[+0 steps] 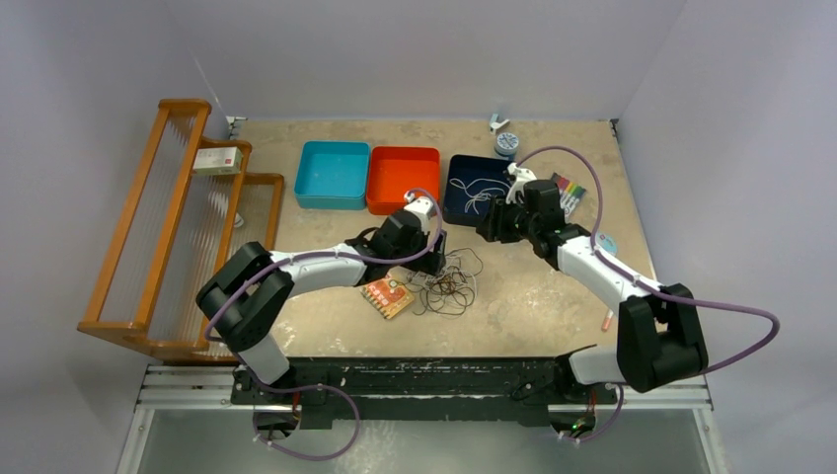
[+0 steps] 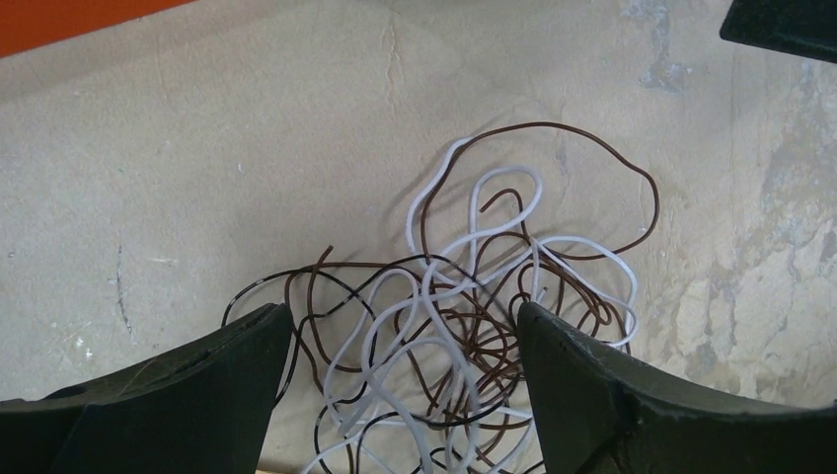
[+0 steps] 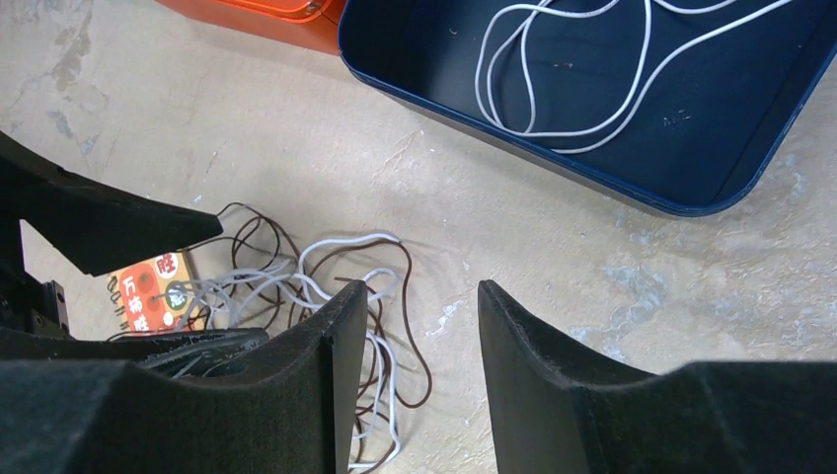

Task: Untangle the cables

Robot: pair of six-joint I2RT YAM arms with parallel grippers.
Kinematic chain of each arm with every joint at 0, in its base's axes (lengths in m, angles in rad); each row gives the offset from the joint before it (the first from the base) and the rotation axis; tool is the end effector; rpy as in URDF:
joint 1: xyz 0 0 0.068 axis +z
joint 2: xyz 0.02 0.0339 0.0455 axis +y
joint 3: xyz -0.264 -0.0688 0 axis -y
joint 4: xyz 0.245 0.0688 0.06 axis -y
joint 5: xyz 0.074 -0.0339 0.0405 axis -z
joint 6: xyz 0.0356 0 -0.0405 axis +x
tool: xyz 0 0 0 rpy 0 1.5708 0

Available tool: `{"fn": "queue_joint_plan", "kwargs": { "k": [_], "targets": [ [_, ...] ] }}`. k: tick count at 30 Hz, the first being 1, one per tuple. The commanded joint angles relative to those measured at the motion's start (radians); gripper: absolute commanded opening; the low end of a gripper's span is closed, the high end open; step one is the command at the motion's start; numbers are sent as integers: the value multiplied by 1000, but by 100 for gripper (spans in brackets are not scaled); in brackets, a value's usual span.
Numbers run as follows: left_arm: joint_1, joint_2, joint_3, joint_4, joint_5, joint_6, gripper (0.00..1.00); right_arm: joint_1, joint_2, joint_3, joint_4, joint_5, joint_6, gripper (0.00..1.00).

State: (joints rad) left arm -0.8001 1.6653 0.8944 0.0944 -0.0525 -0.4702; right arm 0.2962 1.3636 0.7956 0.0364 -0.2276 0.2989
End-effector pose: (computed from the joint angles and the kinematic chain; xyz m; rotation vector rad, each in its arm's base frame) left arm 0.2437 -0.2483 0.1801 0.3524 2.2947 -0.6114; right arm 0.2829 0.0947 0.2355 -0.1370 2.1395 0.5925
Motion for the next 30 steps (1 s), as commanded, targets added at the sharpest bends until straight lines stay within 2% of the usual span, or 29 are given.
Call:
{"fn": "queue_joint_plan", "kwargs": {
  "k": [1,3,7,11,21,24,30],
  "targets": [
    [-10,-10,46,31,33,15,85,1,-17,-9,29,-9,15,48],
    [-10,5,55,24,31,20,81,0,-11,-6,29,-11,9,48],
    [-9,32,69,-4,10,16,57,1,-12,-3,26,-34,-12,48],
    [-10,19,53,-18,-27,2,40,2,-31,-4,35,-79,-40,48],
    [-8,-56,-43,-34,-113,9,6,108,15,58,21,-80,-62,43],
    [-7,-67,-81,-13,-113,0,1,124,48,75,35,-115,-78,43],
    [-7,-77,-121,25,-110,-13,0,164,153,139,43,-204,-163,45]
  ]
}}
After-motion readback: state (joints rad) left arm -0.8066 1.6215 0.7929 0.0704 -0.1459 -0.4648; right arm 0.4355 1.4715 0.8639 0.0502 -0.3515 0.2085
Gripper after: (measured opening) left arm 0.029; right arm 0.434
